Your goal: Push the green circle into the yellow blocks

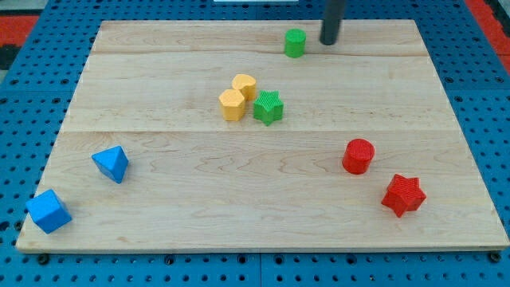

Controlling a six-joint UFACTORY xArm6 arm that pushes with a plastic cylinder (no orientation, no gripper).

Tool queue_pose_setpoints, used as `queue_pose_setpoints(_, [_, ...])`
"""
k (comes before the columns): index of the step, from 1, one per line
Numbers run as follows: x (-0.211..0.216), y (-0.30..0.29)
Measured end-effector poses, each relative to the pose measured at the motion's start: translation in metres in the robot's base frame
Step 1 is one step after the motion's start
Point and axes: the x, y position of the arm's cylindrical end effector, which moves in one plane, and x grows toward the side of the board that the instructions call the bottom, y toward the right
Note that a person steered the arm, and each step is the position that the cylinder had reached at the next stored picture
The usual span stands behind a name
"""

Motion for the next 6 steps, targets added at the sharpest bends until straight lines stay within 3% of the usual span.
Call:
queue_pose_setpoints(2, [0.036, -0.15])
queue_pose_setpoints(3, [0.021, -0.154])
queue_pose_setpoints(4, [0.013, -0.197])
queue_pose_setpoints(6, [0.055, -0.213])
